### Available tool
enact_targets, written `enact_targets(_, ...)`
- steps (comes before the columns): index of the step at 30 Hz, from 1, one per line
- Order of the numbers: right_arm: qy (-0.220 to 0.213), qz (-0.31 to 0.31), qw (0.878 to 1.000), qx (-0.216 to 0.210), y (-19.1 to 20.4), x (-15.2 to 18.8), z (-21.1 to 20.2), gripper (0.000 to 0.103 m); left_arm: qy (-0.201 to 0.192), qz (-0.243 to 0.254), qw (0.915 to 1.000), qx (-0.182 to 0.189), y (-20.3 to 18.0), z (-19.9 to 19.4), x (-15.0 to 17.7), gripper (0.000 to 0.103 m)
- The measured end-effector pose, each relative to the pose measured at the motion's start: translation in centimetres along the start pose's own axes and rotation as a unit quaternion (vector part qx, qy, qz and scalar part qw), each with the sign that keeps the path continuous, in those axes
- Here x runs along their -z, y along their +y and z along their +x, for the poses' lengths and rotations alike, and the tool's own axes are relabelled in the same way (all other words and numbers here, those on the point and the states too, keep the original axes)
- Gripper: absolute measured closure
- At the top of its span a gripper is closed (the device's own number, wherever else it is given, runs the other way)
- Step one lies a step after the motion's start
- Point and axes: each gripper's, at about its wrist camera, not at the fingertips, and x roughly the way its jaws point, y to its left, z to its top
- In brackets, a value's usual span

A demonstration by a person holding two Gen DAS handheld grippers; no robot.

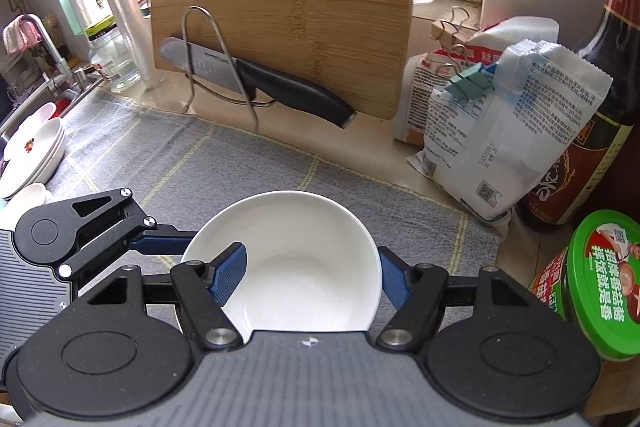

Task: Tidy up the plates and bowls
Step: 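Carry the held bowl with the right gripper over the two nested bowls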

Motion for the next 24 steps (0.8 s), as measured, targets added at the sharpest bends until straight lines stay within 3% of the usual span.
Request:
enact_targets(9,-0.01,-0.011,1.0,-0.012,4.3,0.1,-1.8,0.028,-0.005,-0.027,0.9996,-0.004,-0.8,-5.0,1.3,0.017)
enact_targets(24,-0.019,-0.052,0.997,-0.046,13.7,-0.5,-2.2,0.027,0.001,-0.054,0.9975,-0.047,2.6,-12.6,5.2,0.017)
